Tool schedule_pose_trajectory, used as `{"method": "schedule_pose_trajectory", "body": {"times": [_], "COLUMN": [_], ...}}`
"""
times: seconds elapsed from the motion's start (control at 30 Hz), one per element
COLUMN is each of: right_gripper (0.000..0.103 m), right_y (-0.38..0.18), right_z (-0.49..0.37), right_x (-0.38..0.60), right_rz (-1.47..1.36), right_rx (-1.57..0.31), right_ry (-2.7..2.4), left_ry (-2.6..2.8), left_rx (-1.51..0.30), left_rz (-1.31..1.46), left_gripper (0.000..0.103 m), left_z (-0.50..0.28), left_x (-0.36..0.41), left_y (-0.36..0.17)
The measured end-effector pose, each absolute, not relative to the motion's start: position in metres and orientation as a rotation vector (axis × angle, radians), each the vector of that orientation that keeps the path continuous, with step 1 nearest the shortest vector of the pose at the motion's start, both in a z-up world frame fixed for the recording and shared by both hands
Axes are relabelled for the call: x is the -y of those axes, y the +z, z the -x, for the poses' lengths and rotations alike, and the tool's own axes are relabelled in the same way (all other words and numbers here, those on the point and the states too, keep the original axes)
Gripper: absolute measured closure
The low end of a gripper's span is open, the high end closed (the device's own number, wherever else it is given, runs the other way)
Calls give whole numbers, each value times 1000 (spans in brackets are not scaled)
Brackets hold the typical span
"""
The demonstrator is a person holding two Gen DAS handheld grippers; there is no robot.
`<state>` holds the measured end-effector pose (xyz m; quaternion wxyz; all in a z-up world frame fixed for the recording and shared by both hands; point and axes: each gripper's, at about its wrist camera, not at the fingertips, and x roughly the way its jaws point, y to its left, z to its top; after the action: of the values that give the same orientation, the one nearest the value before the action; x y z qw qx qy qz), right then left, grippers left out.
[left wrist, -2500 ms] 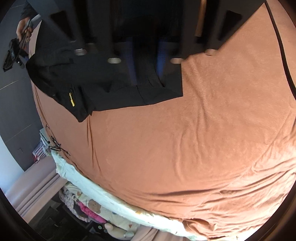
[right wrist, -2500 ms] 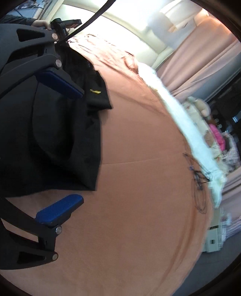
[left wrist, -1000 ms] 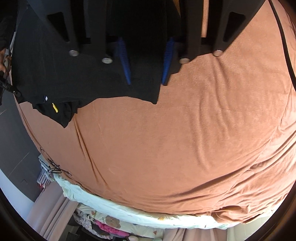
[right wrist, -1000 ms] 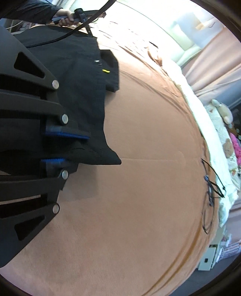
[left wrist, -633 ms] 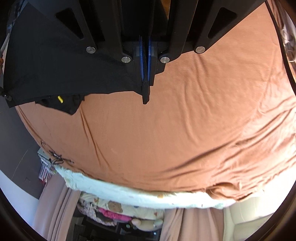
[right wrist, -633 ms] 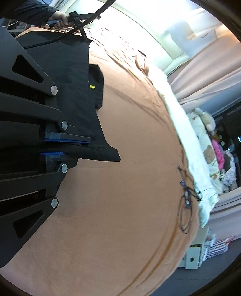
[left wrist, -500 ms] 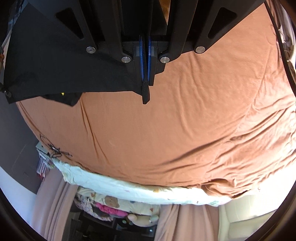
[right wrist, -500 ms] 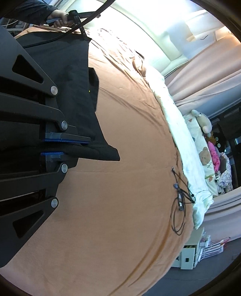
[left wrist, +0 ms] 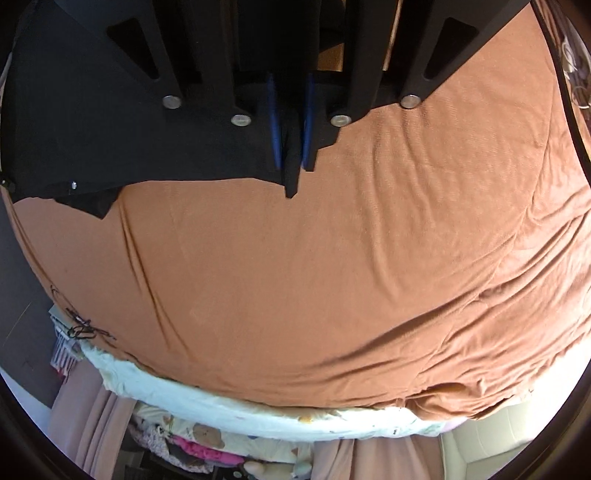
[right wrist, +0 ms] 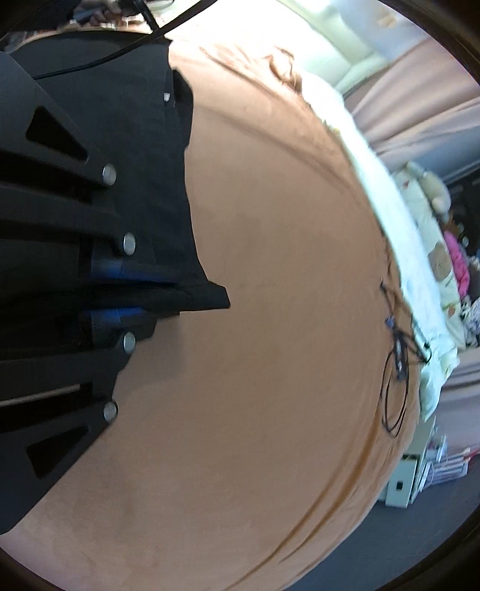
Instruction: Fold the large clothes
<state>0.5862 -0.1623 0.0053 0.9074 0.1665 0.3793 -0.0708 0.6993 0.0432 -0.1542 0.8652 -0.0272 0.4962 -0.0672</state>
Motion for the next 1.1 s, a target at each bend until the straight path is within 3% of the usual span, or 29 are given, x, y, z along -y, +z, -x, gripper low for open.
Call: {"method": "schedule_pose_trajectory", "body": {"times": [0.03,0.07,0.1,0.8,0.87,0.93,1.1], "right_gripper": [60,35,29,29,29,29,29], "right_y": [4,4,6,57,58,59,68], "right_z": [-583,-580,-576,-446,-437,-430,-419], "right_x": [161,161,160,103,95,87,71], "right_rz": [-325,-324,-330,-210,-205,-185,-182], "right_rx": [-786,-780,-767,-721,-728,-746,-773], "right_ry": [-174,-173,-164,-44,-27,-26,19], "left_ry": [-140,-137,-133,-191,-192,-179,-184], "left_rx": [-1037,-1028,-1018,-1008,-1006,-999,-1010], "left_rz": [67,83,93,216,213,211,246], "left_gripper": [72,67,60,56,53,43,41], "left_z": [-698,-695,-691,-537,-525,-510,-478], "left_x": [-46,-49,-52,-86,-86,-89,-99], "left_y": [-154,-151,-149,-105,-105,-105,-113]}}
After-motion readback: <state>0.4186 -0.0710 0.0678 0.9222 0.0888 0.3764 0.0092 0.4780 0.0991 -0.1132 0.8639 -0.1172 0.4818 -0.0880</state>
